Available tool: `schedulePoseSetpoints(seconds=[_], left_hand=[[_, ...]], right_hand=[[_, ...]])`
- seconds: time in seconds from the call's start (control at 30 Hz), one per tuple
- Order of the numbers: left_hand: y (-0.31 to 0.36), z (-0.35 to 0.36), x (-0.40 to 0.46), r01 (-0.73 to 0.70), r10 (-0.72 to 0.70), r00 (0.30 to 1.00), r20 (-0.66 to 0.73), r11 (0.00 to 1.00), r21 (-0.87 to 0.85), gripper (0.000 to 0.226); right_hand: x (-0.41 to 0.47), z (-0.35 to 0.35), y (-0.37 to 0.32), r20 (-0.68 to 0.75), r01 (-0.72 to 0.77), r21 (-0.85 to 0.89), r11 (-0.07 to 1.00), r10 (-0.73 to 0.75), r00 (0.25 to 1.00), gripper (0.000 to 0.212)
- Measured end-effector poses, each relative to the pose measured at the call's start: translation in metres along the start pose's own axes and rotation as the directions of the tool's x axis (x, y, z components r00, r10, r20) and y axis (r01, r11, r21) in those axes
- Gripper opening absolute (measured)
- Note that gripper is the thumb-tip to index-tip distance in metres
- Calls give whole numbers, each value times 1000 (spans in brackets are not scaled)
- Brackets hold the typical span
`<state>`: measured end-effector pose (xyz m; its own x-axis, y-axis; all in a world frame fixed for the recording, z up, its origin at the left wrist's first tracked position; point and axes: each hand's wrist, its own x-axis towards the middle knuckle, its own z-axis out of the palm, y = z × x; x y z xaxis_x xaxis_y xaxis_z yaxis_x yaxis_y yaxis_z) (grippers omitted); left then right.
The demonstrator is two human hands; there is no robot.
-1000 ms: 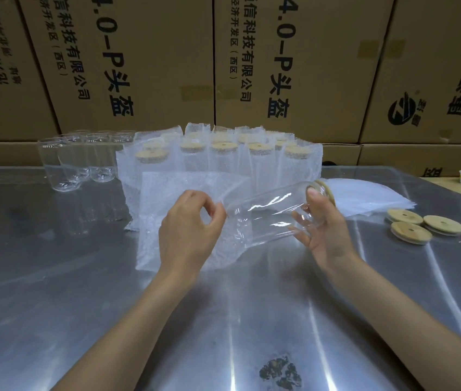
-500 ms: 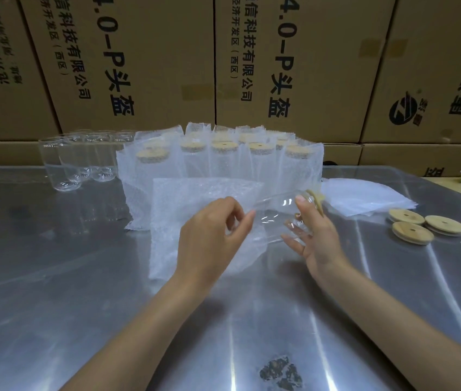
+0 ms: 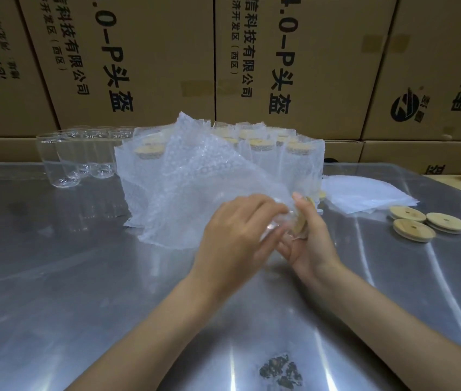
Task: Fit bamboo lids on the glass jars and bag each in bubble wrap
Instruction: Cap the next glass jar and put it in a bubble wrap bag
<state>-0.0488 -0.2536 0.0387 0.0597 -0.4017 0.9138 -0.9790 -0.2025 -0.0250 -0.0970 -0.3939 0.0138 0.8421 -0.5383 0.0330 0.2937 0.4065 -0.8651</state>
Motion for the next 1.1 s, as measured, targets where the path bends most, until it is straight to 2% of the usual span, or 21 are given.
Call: schedulePoseSetpoints(seconds=[0.13,0.2,0.27,0.3,0.33,0.37,0.4,0.43,0.47,0.5,0.53,0.6,0.63,0.7,0.8,0.97,1.1], left_hand=[[-16,-13,7,201,-192,969,-156,979,42,26],[-27,-19,9,347,-319,910,-265,936,64,33],[-38,-24,11,532,-501,818,-283,846,40,51],[-43,-25,11,642,-624,746,-233,767,0,63],[-48,-25,10,760,-759,637,-135,647,-55,77],[-54,-25,8,872,-878,479,13,474,-121,90],[-59,-24,6,951,-937,288,197,255,-176,101],[-61,-24,4,975,-918,122,377,41,-216,108],[-62,-23,2,955,-852,38,523,-122,-269,112],[-65,-21,-1,919,-784,26,620,-226,-324,107],[-67,-18,-4,883,-743,61,666,-270,-383,91],[-67,-13,-8,835,-708,180,683,-258,-487,56],[-66,-13,-8,825,-683,229,694,-243,-511,49],[-63,-14,-7,810,-629,307,714,-220,-543,49],[-61,-14,-9,786,-608,391,691,-171,-594,49],[-58,-10,-12,781,-575,469,670,-84,-619,49],[-55,-6,-13,805,-557,509,656,38,-593,77]], right_hand=[[7,-9,-9,-119,23,68,997,-15,993,30],[10,-13,-13,-165,30,105,994,-12,986,29],[11,-15,-16,-189,33,115,993,-11,982,36],[12,-16,-16,-200,25,111,994,-3,980,40],[12,-17,-17,-207,13,104,994,9,978,42],[12,-17,-17,-211,1,94,996,19,977,44],[12,-17,-16,-208,-8,79,997,25,978,42],[13,-17,-15,-204,-13,63,998,25,979,38],[12,-16,-14,-200,-11,51,999,21,980,34],[11,-16,-14,-198,-4,46,999,13,980,30],[11,-15,-14,-191,3,46,999,6,982,29],[9,-15,-14,-159,4,47,999,3,987,38],[8,-15,-14,-143,1,48,999,6,990,43],[8,-15,-15,-111,-5,63,998,12,994,47],[8,-14,-18,-87,-10,32,999,13,996,36],[8,-13,-16,-67,-24,-25,999,22,997,39],[7,-11,-14,17,-8,-49,999,9,1000,29]])
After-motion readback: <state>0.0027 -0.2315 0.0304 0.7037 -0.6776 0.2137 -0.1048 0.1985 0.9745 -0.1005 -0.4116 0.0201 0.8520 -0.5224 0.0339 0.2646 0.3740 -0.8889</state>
